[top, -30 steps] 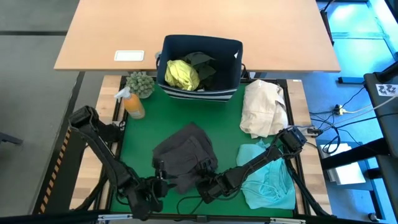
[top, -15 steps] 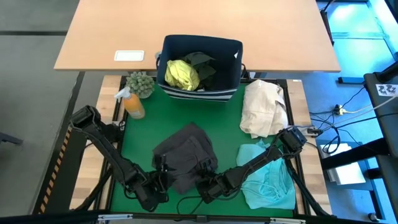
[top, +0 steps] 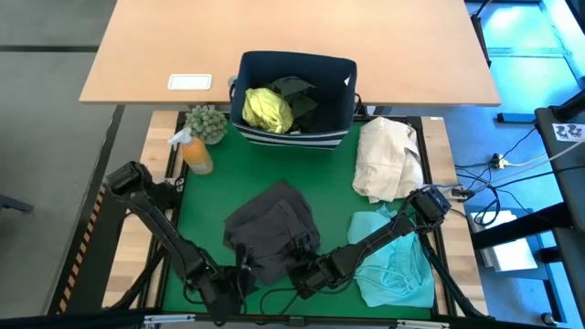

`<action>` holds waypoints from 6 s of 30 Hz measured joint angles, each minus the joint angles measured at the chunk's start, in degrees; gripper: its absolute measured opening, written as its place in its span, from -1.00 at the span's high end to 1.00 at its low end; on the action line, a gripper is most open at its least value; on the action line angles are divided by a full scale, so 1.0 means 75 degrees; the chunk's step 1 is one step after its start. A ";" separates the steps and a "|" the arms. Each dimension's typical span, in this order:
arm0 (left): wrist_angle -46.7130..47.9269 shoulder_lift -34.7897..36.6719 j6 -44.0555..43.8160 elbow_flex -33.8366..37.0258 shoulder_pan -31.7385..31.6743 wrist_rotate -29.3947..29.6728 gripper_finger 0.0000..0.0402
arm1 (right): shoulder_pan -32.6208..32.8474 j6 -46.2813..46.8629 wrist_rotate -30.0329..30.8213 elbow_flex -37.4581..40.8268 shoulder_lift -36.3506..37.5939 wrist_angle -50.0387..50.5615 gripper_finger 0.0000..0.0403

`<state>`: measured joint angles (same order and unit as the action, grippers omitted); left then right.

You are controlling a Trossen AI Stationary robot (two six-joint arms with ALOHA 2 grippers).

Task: Fold laundry
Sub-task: Stack the black shorts on the blue shorts

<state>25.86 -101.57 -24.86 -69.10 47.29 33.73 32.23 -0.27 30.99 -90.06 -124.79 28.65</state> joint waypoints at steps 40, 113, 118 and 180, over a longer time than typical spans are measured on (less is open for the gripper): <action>-0.0489 -0.1968 -0.0703 -0.0009 -0.0341 0.1263 -0.48 | -0.0007 0.0246 0.0241 0.0006 0.0000 0.0035 0.93; 0.0812 -0.1967 -0.1805 -0.1697 0.0242 -0.0350 0.81 | 0.0962 0.0804 0.0409 -0.0442 0.0006 0.2755 0.95; 0.0844 -0.1883 -0.1701 -0.2074 0.0603 -0.0087 0.81 | 0.1267 0.0715 -0.0289 -0.1070 0.0006 0.3121 0.97; -0.1570 0.1605 -0.5176 0.1898 0.2182 0.3092 0.81 | -0.0630 -0.1371 -0.1882 -0.1372 0.1815 0.2165 1.00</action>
<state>14.09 -89.54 -63.68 -54.87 63.66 56.92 27.50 -10.56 16.88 -100.35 -111.18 44.88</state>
